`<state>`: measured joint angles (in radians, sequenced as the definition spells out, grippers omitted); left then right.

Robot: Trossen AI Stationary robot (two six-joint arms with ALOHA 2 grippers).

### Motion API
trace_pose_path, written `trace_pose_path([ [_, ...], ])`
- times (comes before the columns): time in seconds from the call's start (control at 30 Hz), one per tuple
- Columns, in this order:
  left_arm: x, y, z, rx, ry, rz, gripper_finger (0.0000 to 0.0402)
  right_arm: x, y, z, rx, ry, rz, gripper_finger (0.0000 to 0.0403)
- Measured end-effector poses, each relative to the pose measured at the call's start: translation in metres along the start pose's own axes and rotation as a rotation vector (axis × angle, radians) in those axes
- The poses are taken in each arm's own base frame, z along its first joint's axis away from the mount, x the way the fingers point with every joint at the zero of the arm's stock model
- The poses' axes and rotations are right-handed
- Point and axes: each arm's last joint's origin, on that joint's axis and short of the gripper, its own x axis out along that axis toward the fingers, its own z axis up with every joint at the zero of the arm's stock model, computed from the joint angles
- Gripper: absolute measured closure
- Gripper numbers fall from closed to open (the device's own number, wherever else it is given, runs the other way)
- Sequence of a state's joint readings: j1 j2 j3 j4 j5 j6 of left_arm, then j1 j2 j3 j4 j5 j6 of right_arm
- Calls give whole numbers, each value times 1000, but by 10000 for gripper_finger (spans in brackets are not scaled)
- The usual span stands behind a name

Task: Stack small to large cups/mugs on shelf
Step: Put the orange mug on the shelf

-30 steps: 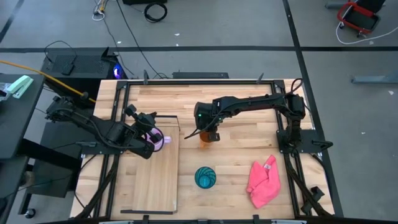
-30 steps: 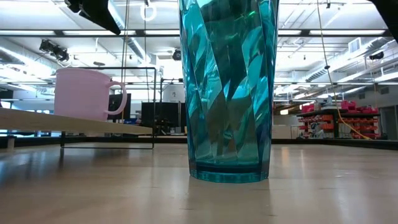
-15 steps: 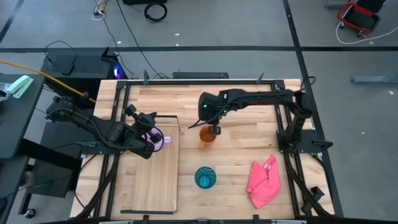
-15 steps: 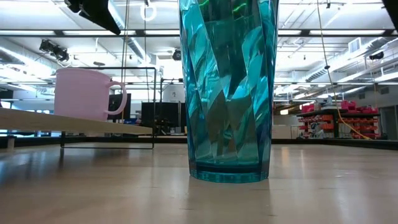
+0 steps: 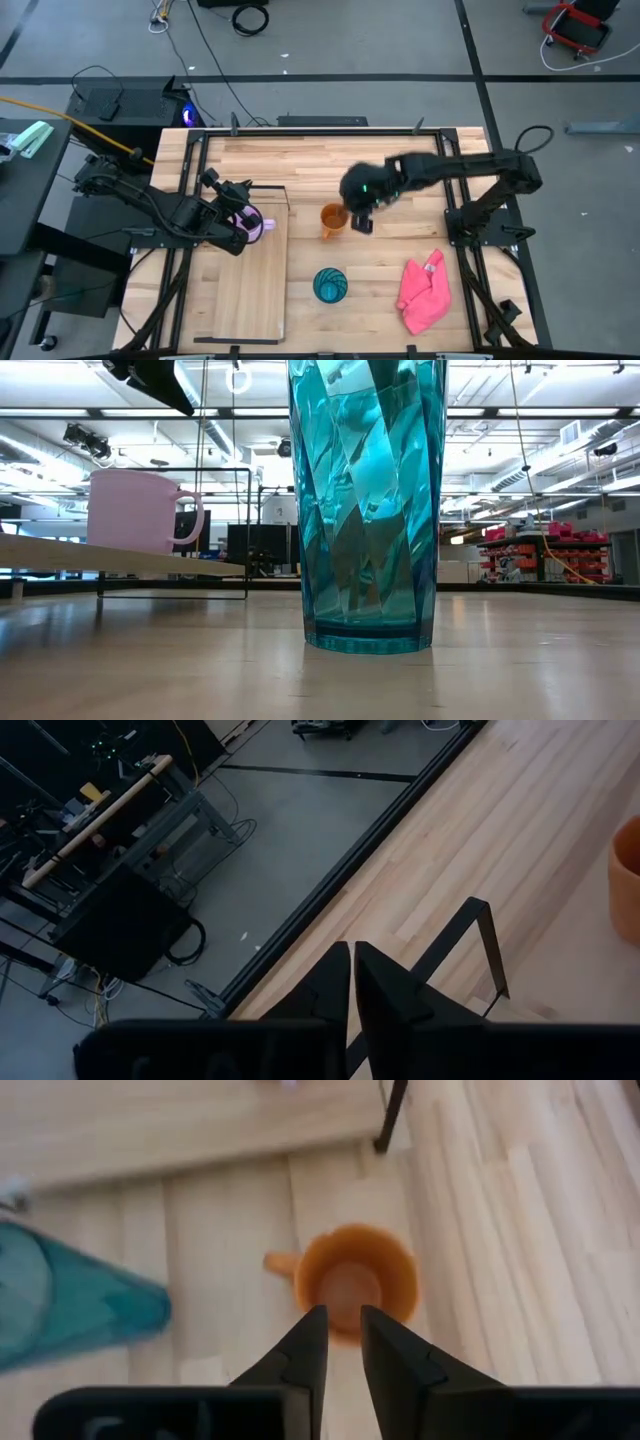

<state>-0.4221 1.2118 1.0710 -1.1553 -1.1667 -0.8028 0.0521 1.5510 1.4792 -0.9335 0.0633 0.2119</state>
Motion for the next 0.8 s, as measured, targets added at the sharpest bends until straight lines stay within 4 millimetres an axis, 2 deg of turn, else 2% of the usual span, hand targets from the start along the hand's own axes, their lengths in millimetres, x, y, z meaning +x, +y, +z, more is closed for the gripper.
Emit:
trace_pose_path([
  [0.17, 0, 0, 0, -4, 0, -1, 378, 28, 26, -30, -53, 75, -61, 358],
  [0.3, 0, 0, 0, -6, -1, -1, 383, 53, 35, -44, -100, 26, -33, 393],
  [0.57, 0, 0, 0, -6, -1, -1, 376, 73, 29, -44, -84, -56, -22, 398],
  [0.8, 0, 0, 0, -6, -1, -1, 380, 92, 37, -37, -117, -100, 71, 400],
])
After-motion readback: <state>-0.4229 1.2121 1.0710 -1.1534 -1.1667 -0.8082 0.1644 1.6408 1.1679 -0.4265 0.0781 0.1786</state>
